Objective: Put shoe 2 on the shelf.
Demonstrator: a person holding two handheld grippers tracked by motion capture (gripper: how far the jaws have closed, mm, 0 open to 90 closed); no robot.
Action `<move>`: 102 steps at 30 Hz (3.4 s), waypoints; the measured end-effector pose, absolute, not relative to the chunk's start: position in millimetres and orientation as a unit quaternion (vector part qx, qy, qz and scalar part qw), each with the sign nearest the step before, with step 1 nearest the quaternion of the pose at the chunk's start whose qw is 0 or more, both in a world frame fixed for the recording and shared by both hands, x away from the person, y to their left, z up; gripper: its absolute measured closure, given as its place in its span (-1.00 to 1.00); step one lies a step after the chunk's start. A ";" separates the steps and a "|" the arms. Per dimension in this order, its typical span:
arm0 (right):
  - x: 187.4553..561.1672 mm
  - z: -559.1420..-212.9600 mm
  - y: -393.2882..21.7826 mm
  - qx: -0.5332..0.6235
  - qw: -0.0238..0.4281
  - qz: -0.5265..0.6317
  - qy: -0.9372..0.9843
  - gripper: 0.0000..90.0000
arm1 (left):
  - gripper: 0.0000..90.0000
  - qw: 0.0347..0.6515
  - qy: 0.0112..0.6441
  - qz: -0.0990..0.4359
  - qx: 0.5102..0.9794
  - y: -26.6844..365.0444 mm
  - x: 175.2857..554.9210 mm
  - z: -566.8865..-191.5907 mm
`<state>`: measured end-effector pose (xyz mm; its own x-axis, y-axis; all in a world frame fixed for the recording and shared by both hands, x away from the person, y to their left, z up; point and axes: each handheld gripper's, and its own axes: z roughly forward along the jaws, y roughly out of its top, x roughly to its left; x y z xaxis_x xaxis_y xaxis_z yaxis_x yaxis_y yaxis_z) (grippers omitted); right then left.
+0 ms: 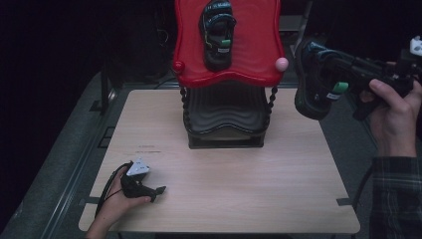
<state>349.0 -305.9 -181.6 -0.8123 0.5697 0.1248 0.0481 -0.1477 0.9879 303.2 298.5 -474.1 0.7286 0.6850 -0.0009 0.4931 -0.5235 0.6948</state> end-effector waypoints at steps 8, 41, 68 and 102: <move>375.4 -156.8 -290.4 0.238 0.183 0.721 0.625 0.51 | -1.00 0.349 0.342 0.138 0.861 298.4 303.2 -474.3; 501.9 -129.2 -177.9 0.207 0.188 0.667 0.690 0.51 | -1.00 0.350 0.338 0.137 0.863 298.3 304.0 -474.3; 447.5 -154.2 -214.0 0.245 0.199 0.651 0.691 -0.45 | -1.00 0.351 0.333 0.135 0.865 296.5 306.6 -474.3; 358.7 -245.0 -264.6 0.306 0.208 0.623 0.689 -0.63 | -1.00 0.351 0.332 0.134 0.865 296.5 304.9 -474.1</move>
<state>358.7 -264.6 -245.0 -0.7265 0.6806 0.0949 0.1630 0.0366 0.9859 304.9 296.5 -474.1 0.7433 0.6690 -0.0020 0.4815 -0.5329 0.6959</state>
